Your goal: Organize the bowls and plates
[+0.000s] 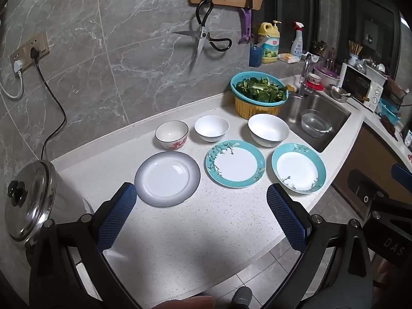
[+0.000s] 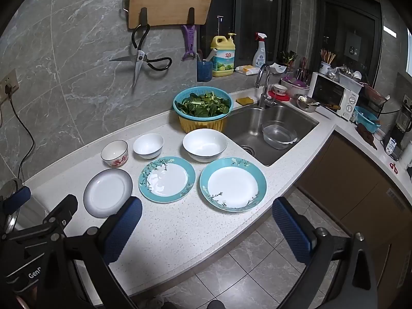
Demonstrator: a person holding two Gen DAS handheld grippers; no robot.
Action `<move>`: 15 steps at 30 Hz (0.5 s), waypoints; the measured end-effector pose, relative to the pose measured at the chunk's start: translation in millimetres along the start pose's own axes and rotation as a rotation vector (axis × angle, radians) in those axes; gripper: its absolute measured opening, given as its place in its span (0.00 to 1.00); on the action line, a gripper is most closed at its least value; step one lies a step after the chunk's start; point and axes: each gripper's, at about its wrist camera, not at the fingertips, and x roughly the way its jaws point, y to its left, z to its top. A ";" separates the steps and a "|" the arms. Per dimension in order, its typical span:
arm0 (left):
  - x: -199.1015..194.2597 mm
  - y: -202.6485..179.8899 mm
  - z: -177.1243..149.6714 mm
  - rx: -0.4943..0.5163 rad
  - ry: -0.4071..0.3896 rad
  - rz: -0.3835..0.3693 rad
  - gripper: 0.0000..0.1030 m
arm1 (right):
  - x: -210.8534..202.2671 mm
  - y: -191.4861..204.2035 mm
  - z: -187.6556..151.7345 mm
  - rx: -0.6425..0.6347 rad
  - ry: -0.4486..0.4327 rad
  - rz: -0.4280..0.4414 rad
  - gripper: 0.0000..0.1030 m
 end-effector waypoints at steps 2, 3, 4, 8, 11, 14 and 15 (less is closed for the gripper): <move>-0.2 -0.1 -0.1 0.000 -0.003 0.001 1.00 | 0.2 -0.2 0.2 0.002 -0.003 0.002 1.00; -0.3 0.0 -0.1 0.000 -0.003 0.001 1.00 | 0.3 -0.3 0.3 0.003 -0.003 0.002 1.00; -0.2 0.0 -0.1 0.000 -0.002 0.002 1.00 | 0.5 -0.4 0.4 0.003 -0.002 0.002 1.00; -0.2 -0.1 -0.1 0.001 -0.003 0.003 1.00 | 1.1 -0.7 0.8 0.004 -0.001 0.004 1.00; 0.0 -0.1 -0.2 0.003 -0.003 0.005 1.00 | 1.3 -0.6 1.1 0.004 0.000 0.004 1.00; 0.0 -0.1 -0.1 0.001 -0.002 0.006 1.00 | 1.2 -0.3 1.4 0.004 0.000 0.004 1.00; -0.2 -0.1 -0.1 0.002 -0.002 0.005 1.00 | 1.2 -0.3 1.5 0.004 0.000 0.004 1.00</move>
